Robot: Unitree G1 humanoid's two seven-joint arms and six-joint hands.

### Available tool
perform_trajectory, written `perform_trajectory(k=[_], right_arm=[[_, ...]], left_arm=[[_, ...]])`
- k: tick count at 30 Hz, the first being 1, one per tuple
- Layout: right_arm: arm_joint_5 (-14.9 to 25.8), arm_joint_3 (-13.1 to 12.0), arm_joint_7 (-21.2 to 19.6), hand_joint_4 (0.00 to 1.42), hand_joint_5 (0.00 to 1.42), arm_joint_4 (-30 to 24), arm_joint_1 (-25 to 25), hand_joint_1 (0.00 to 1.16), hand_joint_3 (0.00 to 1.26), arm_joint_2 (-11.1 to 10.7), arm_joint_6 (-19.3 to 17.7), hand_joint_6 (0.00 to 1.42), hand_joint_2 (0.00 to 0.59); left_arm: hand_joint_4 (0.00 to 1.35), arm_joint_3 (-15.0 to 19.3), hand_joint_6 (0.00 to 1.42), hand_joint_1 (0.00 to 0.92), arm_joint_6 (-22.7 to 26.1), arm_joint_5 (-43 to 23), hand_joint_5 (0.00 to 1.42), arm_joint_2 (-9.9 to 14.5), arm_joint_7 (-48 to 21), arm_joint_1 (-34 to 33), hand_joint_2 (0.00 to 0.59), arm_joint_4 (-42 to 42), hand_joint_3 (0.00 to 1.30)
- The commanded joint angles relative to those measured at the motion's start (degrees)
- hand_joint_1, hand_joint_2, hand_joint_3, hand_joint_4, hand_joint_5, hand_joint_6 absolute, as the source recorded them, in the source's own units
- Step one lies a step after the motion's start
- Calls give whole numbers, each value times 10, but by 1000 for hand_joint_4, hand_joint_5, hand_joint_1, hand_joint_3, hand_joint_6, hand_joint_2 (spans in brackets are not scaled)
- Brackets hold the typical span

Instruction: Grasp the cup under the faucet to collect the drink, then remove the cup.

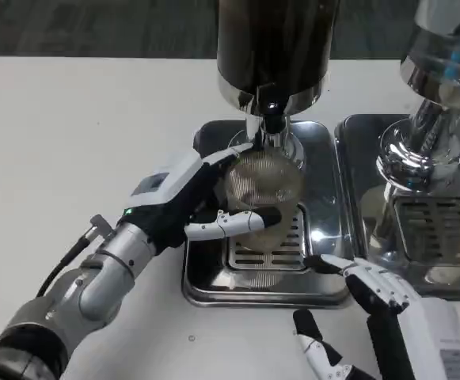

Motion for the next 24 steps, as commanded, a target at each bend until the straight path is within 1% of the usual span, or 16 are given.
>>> perform_trajectory(k=[1, 3, 5, 10, 16, 18, 20, 22, 24], right_arm=[[11, 1, 4, 376, 309, 5, -4, 478, 396, 0, -4, 306, 399], [12, 1, 5, 376, 311, 6, -5, 476, 396, 0, -5, 306, 401], [12, 2, 6, 376, 312, 6, -5, 474, 397, -1, -6, 306, 402], [13, 3, 5, 376, 313, 6, -4, 470, 397, 0, -6, 306, 403], [19, 6, 6, 376, 319, 12, -8, 469, 397, 0, -9, 306, 403], [22, 6, 6, 376, 321, 14, -11, 468, 398, 0, -10, 306, 405], [24, 6, 6, 376, 323, 15, -13, 468, 401, 1, -11, 306, 407], [26, 5, 6, 376, 325, 18, -16, 468, 402, 0, -12, 306, 407], [28, 5, 6, 376, 327, 20, -19, 469, 403, 0, -13, 306, 405]], left_arm=[[22, -4, 245, 81, -6, 0, 188, 9, -14, 4, 64, -20, 73], [1, -3, 195, 75, -7, -1, 146, 14, -12, 9, 63, -31, 48], [0, 1, 173, 64, -13, -4, 132, 20, -8, 17, 60, -44, 39], [0, 18, 165, 58, -36, -22, 128, 44, -11, 44, 53, -83, 36], [0, 59, 170, 54, -59, -67, 127, 81, -36, 91, 50, -141, 48], [29, 74, 192, 55, -65, -86, 144, 93, -49, 111, 51, -167, 69], [102, 88, 227, 52, -71, -104, 199, 104, -61, 132, 60, -194, 105], [180, 111, 275, 33, -86, -135, 256, 116, -74, 160, 73, -226, 159], [201, 132, 335, 4, -102, -168, 316, 122, -88, 182, 96, -252, 211]])
